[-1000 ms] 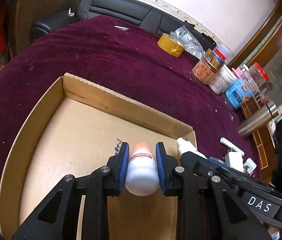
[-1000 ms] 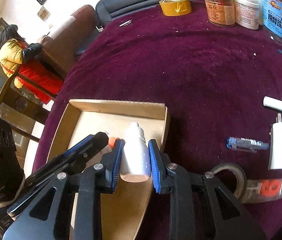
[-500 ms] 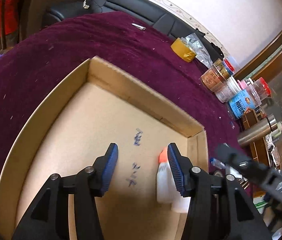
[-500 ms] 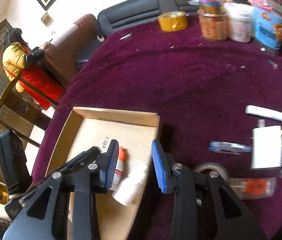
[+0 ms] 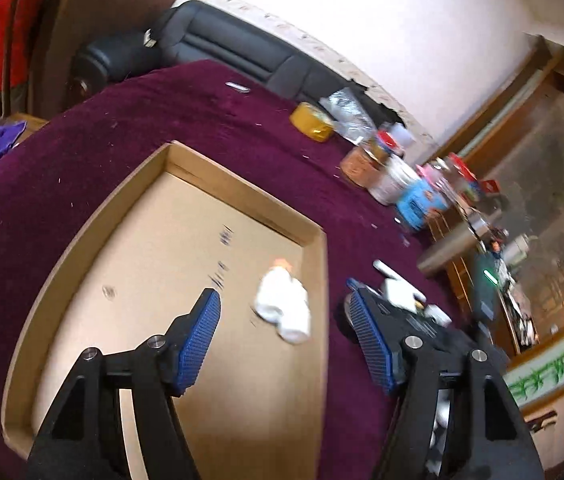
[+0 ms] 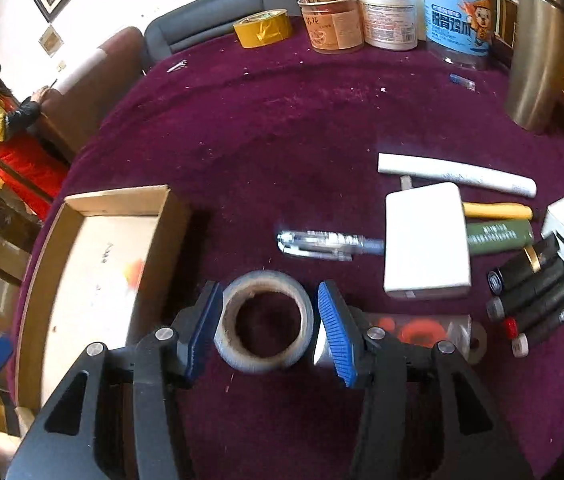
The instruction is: Organize rigid objects
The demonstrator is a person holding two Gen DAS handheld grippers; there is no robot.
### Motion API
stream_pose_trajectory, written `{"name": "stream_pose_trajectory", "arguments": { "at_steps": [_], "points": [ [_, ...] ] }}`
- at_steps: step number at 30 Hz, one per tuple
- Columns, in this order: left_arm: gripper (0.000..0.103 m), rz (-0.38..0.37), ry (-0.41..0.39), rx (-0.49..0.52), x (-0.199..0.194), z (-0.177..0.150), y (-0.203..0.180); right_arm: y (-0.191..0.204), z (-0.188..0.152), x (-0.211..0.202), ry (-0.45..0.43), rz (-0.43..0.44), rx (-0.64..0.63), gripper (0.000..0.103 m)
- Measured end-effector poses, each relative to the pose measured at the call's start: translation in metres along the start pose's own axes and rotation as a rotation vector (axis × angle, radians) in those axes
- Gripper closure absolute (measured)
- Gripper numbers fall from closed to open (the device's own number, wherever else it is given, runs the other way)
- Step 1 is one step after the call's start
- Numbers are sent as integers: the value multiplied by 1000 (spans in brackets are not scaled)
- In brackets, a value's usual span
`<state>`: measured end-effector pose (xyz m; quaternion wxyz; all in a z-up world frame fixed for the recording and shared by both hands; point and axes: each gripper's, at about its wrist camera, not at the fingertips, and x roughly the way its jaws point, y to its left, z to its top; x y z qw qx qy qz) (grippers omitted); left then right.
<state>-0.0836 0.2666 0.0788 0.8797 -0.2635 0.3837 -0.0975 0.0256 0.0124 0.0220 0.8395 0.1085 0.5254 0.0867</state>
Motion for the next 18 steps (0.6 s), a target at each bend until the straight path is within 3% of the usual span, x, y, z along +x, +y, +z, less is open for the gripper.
{"name": "stream_pose_trajectory", "arguments": {
  "at_steps": [2,4,6,7,18],
  "points": [
    [42,2,3,30,-7,-13,-12,4,2,4,-4,-16,-43,58],
    [42,16,8,67,-11,-22,-22,6,-1,0,6,-25,-53,72],
    [42,32,14,112,-13,-31,-32,8,-9,-2,34,-17,-88,92],
    [42,39,16,124,-14,-35,-34,9,-15,-2,64,9,-94,95],
    [42,46,85,165,3,-57,-58,-6,-94,-42,216,172,-219,93]
  ]
}}
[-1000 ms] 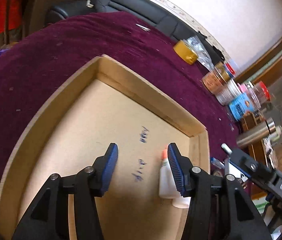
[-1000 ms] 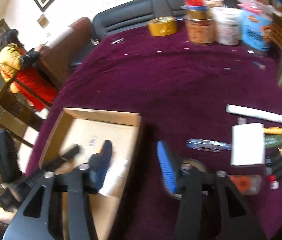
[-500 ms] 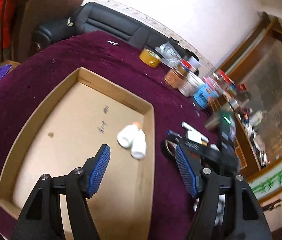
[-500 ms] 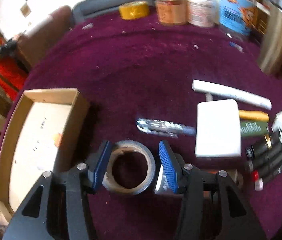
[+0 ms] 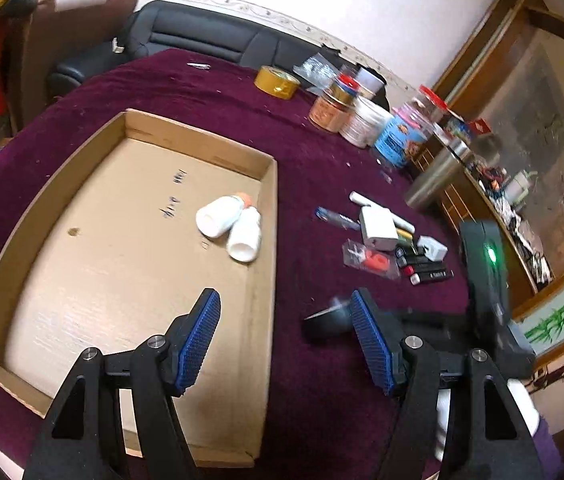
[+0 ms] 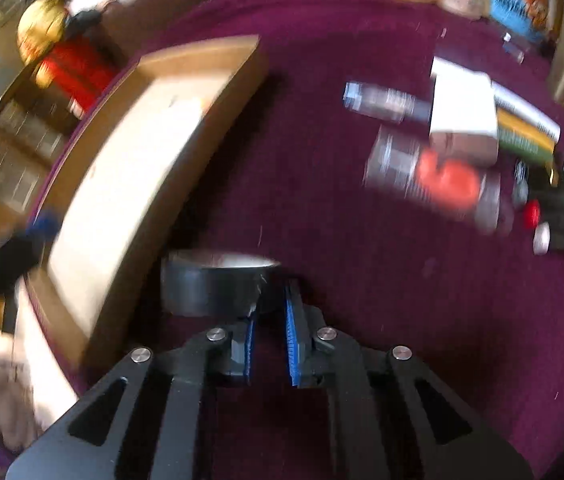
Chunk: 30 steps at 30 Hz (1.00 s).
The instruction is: Organize rigid objects
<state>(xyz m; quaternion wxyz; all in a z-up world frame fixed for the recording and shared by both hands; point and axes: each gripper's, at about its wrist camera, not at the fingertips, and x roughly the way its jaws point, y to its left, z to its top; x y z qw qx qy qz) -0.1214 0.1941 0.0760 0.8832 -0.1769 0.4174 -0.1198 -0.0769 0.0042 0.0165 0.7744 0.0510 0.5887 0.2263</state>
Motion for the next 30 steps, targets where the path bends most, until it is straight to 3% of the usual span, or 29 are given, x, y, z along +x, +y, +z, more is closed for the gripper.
{"name": "stream_pose_trajectory", "arguments": {
  "at_steps": [5,10,16,22,26,30],
  "points": [
    [42,0,47,65,14,-8,-25,-26,-24,-25,-35,98,73,93],
    [42,38,78,175,25,-18,-49,-49,-39,-48,-113,70,130,83],
    [42,46,126,170,34,-30,-54,-66,-49,-53,-154,94,192,83],
    [42,118,175,249,54,-50,-66,-70,-55,-51,-168,132,218,83],
    [36,163,173,319,68,-58,-75,-72,-59,-51,-177,133,229,83],
    [37,218,164,393,82,-60,-85,-74,-59,-54,-185,121,242,83]
  ]
}}
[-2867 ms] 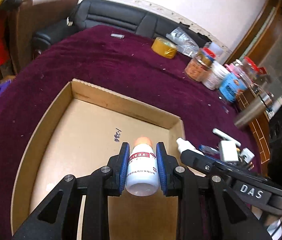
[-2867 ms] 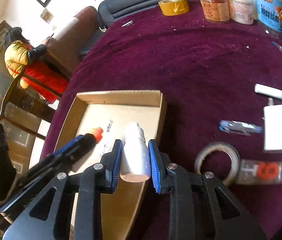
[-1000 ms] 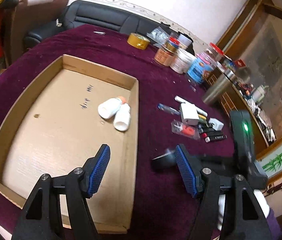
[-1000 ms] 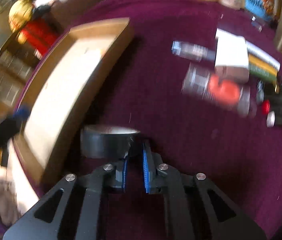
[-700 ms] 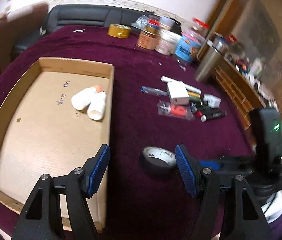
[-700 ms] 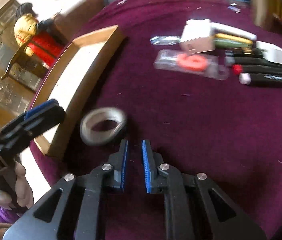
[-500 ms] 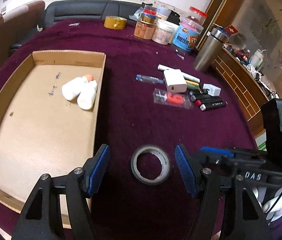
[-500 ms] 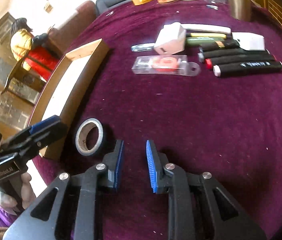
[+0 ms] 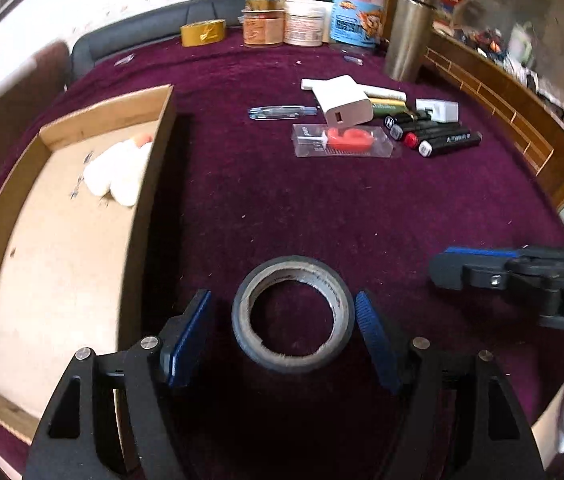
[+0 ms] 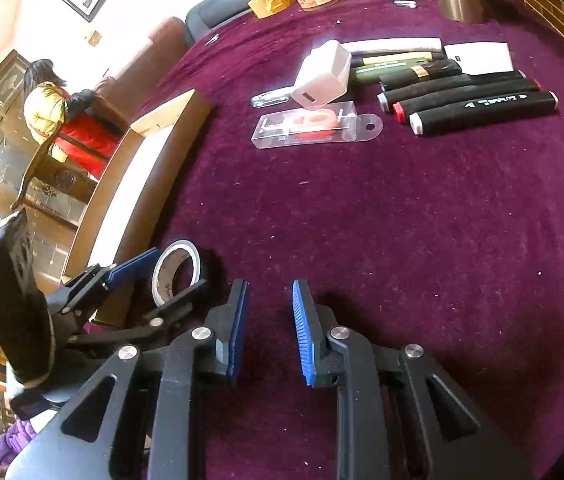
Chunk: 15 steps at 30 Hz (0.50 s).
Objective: Organize rigid objects
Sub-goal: 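Grasp the black tape roll with the left tool, then carry the tape roll into the box with left tool while right places candle package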
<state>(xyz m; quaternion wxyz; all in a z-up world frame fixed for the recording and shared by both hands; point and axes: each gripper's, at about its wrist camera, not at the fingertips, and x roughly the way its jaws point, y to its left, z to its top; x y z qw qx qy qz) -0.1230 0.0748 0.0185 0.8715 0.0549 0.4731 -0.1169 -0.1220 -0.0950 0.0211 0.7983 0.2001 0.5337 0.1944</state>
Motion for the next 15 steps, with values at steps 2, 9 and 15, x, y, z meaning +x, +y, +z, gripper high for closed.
{"name": "stream_pose_trajectory", "arguments": {
  "at_steps": [2,9,15],
  "points": [
    [45,7,-12,-7,-1,0,2,0,2,-2,-9,-9,3,83],
    [51,-136,-48,-143,-28,-3,34,4,40,-6,-98,-94,-3,83],
    [51,-202,-95,-195,-53,-9,49,18,99,19,-181,-244,-86,58]
  ]
}}
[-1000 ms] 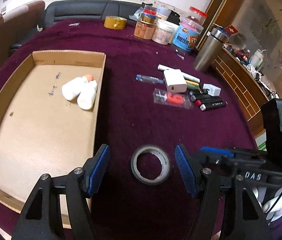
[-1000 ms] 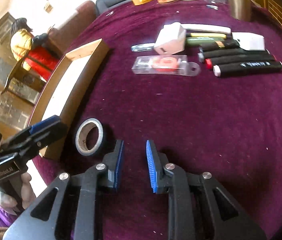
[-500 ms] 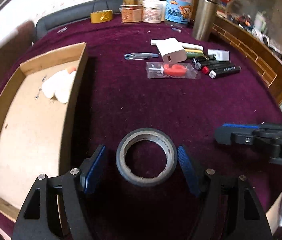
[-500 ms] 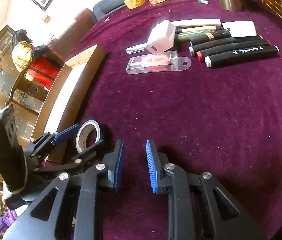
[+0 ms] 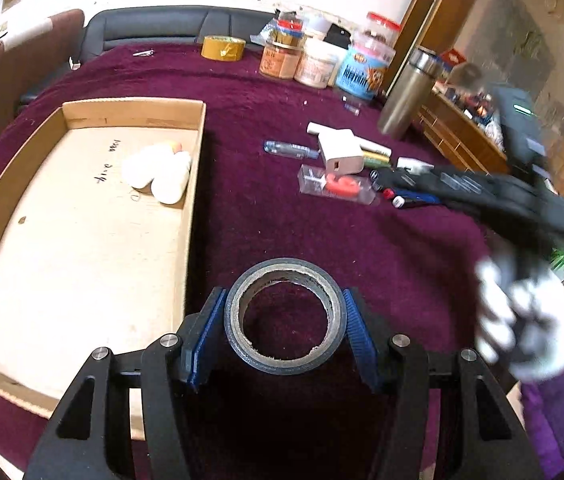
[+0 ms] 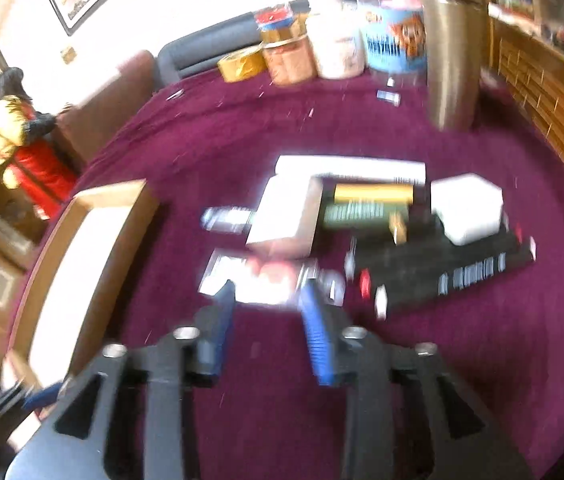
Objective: Organize rigid objects
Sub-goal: 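Carry the tape roll into the box with left tool while right places candle package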
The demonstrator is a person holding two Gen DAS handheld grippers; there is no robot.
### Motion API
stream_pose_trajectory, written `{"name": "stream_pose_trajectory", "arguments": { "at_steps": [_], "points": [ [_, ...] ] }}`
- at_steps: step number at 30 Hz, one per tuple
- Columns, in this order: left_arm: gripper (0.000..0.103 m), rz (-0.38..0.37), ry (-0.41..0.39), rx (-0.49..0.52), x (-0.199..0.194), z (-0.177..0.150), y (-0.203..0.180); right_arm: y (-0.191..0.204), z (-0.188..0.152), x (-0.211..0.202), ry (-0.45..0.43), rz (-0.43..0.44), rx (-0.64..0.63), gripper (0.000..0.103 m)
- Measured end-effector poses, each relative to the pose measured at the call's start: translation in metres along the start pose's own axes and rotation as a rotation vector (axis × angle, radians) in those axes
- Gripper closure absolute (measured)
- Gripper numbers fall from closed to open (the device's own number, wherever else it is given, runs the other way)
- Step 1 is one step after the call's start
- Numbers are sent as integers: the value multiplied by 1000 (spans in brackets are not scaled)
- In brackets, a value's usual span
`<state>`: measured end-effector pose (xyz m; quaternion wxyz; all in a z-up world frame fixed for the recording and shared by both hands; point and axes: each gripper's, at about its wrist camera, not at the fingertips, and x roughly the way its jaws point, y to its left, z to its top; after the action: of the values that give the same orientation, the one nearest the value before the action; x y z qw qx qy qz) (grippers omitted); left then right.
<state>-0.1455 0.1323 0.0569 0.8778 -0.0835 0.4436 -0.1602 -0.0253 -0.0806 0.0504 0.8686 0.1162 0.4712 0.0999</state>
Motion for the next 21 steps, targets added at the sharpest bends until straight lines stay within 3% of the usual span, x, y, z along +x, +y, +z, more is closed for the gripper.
{"name": "stream_pose_trajectory", "arguments": {
  "at_steps": [3,5,9,14,19,20,21],
  "points": [
    [51,-16,-19,-10,-11,2,5,7,10,30,68,-12,-20,54],
    [51,-16,-32,-16,-16,4,9,12,4,46,182,90,-11,54],
    [51,-16,-50,-37,-24,7,22,26,-8,38,260,237,-17,52],
    [51,-22,-63,-61,-25,9,32,53,-14,27,212,66,-130,52],
    [51,-14,-68,-85,-28,6,40,73,-36,32,202,-22,-173,52],
    [51,-7,-72,-91,-30,5,43,74,-38,39,185,-52,-192,55],
    [51,1,-78,-97,-32,5,46,78,-43,37,167,-91,-214,65]
  ]
}}
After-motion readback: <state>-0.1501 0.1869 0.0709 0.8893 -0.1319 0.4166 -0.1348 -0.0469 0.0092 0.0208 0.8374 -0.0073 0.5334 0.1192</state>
